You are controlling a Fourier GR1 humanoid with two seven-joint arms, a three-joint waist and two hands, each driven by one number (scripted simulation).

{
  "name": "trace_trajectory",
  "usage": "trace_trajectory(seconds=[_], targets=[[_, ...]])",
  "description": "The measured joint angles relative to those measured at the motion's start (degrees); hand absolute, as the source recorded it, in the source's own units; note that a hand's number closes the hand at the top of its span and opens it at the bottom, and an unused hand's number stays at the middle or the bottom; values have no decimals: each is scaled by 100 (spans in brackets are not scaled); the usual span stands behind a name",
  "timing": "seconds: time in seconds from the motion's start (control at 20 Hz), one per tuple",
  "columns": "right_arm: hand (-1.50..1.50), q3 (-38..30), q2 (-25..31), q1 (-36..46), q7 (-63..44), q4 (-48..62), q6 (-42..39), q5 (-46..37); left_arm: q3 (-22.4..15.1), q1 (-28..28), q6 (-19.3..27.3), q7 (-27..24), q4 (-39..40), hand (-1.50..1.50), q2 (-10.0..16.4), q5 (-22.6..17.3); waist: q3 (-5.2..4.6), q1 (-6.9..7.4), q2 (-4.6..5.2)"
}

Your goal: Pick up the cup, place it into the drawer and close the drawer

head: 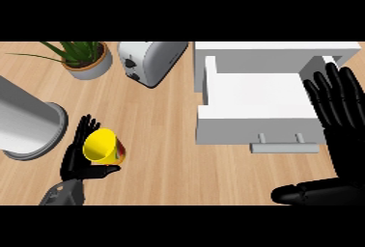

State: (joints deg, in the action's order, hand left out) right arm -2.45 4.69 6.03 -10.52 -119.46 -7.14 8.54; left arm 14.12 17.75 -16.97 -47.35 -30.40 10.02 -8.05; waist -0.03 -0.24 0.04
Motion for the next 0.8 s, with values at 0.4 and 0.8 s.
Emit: trace_trajectory(seconds=[0.4,0.8], targets=[[-150,-43,28,-147,-12,-134,-61,70,-32,226,-437,-85,524,150,-75,-108,-3,-21,6],[-150,-30,-4,-6,-21,-36,16,-12,-162,284,-456,-364,427,150,-206,-82,-2,-6,5]])
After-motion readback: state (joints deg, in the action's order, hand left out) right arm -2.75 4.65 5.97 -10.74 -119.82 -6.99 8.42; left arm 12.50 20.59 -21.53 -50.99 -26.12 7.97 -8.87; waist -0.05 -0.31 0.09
